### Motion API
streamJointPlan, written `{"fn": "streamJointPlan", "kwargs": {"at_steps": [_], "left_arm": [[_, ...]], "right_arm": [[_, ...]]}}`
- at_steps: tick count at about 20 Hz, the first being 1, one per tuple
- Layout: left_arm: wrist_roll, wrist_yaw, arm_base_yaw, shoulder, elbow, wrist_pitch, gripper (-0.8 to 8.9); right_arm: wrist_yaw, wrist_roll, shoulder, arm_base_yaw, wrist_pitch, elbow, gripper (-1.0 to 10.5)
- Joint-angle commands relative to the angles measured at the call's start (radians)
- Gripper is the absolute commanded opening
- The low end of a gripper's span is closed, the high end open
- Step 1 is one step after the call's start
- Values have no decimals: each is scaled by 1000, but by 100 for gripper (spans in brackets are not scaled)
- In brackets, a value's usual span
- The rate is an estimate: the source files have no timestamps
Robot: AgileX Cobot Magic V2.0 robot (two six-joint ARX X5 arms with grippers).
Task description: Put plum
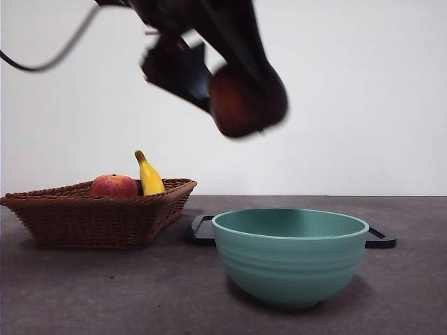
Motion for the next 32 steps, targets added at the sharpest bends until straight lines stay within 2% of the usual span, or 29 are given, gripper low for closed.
{"fn": "streamJointPlan", "kwargs": {"at_steps": [1,3,7,14,18,21,22,27,32], "left_arm": [[17,-3,-34,78,20,27,270],[35,-5,-56,140,20,41,270],[68,-79,-87,234,20,45,270],[93,-161,-119,299,20,113,271],[106,-161,-121,312,20,112,285],[106,-161,-125,312,20,117,428],[106,-161,-126,312,20,117,441],[101,-160,-129,302,41,100,436],[76,-160,-122,219,118,54,436]], "right_arm": [[0,4,5,4,4,21,358],[0,4,5,4,3,21,358],[0,4,5,4,4,21,358],[0,4,5,4,3,21,358],[0,4,5,4,3,21,358],[0,4,5,4,3,21,358],[0,3,5,4,3,21,358],[0,3,5,4,3,21,358],[0,3,5,4,3,21,358]]}}
